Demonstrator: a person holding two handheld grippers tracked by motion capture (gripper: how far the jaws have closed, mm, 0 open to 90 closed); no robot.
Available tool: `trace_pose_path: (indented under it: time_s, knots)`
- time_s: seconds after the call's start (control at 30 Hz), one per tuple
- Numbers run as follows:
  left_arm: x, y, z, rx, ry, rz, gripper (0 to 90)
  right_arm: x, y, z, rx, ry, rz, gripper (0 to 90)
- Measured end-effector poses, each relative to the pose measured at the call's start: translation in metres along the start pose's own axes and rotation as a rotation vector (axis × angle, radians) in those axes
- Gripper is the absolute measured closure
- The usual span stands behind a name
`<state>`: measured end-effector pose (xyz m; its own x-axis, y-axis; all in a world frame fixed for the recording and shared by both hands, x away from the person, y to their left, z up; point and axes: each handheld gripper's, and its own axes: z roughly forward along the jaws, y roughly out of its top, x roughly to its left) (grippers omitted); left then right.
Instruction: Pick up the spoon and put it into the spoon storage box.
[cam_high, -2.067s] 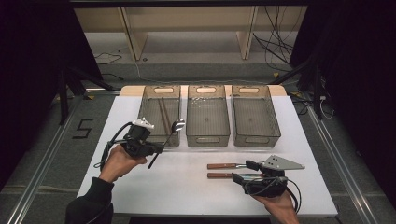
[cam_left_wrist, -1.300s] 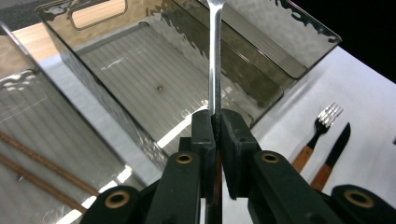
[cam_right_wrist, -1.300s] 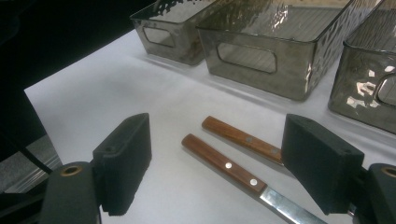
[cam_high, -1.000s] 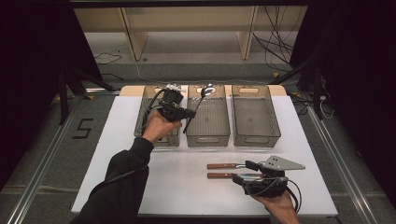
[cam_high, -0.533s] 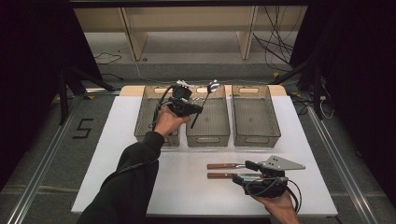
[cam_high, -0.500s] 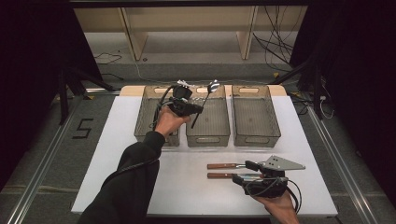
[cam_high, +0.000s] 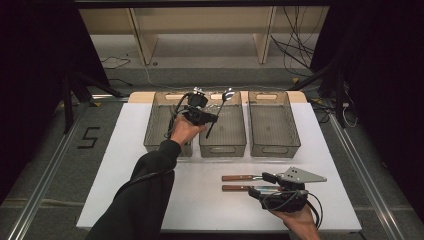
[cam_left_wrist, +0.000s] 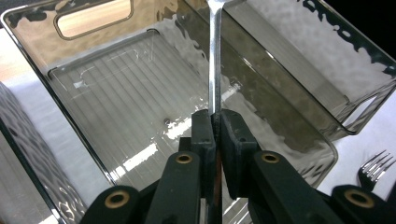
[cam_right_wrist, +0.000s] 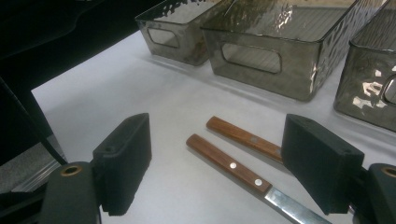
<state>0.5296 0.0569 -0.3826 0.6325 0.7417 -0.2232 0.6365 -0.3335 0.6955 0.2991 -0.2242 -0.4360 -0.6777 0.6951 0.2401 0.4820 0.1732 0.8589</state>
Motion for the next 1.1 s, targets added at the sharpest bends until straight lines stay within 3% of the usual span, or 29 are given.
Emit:
trace_pose_path:
  time_s: [0.23, 0.3, 0.37, 0.47, 0.57, 0.73, 1.1]
  knots:
    - [-0.001, 0.000, 0.005, 0.005, 0.031, -0.018, 81.8, 0.000, 0.000, 0.001, 0.002, 0.003, -0.002, 25.1]
    - [-0.001, 0.001, 0.006, 0.009, 0.025, -0.035, 72.3, 0.000, 0.000, 0.000, 0.001, 0.002, -0.001, 25.1]
    - [-0.002, 0.002, 0.006, 0.026, 0.028, -0.043, 56.8, 0.000, 0.000, 0.000, 0.001, 0.003, 0.000, 25.1]
    - [-0.003, 0.003, 0.001, 0.013, 0.007, -0.051, 44.5, 0.000, 0.000, 0.000, 0.002, 0.003, 0.000, 25.1]
    - [-0.005, 0.001, -0.009, -0.005, -0.004, -0.042, 34.3, 0.000, 0.000, 0.000, 0.002, 0.002, 0.000, 25.1]
    - [-0.007, -0.009, -0.032, -0.045, -0.037, -0.027, 26.0, 0.000, 0.000, 0.000, 0.000, 0.000, 0.000, 25.1]
    - [-0.008, -0.053, -0.079, -0.117, -0.077, -0.003, 17.5, 0.001, 0.000, 0.002, 0.005, 0.001, -0.004, 25.1]
